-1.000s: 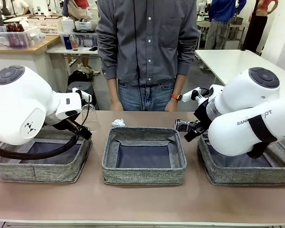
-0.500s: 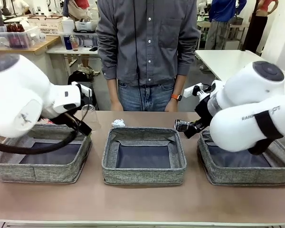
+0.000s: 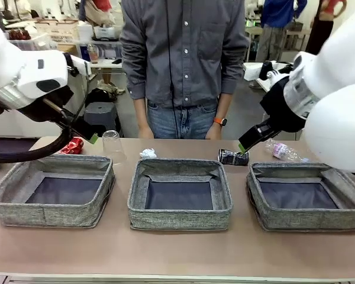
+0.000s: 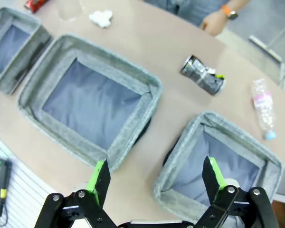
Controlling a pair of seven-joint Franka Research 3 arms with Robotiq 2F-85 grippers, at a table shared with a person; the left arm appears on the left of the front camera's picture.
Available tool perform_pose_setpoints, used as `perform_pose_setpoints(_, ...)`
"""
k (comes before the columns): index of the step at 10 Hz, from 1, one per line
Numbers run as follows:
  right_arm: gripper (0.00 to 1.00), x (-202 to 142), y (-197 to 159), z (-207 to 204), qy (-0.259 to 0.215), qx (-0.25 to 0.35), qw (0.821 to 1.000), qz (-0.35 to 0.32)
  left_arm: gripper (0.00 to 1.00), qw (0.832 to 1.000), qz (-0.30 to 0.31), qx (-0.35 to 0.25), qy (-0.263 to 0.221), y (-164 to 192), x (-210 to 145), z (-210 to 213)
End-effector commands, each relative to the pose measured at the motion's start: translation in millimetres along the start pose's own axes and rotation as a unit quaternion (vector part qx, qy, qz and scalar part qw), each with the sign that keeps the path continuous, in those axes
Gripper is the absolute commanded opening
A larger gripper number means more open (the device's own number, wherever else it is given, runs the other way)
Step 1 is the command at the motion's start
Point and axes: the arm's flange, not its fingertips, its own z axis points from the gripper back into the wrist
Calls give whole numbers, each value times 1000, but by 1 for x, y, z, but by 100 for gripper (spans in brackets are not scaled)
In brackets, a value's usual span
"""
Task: Sort the waste into the appropriate baskets.
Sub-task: Pick up the waste item pointed out by the person.
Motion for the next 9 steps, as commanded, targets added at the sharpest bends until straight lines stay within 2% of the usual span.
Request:
perform_pose_setpoints(1,100,1,-2,-7,3,2,1000,-1,100,1000,1,-1,1,1,0,-3)
perform_pose_setpoints(2,100,-2,-6,-13,23,14,999,-33,100,993,-22,-104,42,2,-2,-12)
perform_pose_setpoints(3,100,-11,-19,-6,14,114,991,-75,100,972,-12,-229,55,10,-10,-6)
perform_pose_setpoints(4,100,-21,-39,8,-16,246,955,-164,100,935,17,-349,56,26,-22,3)
perform_pose_setpoints(5,100,-35,-63,25,-39,379,883,-275,100,885,34,-463,42,46,-36,5)
perform_pose_setpoints(6,100,-52,-83,37,-86,460,828,-308,100,838,61,-542,10,65,-52,3)
perform_pose_setpoints(8,100,-86,-122,36,-155,542,756,-333,100,758,106,-638,-87,94,-80,-3)
perform_pose_setpoints(9,100,-92,-135,20,-174,542,742,-354,100,726,131,-660,-141,102,-85,-9)
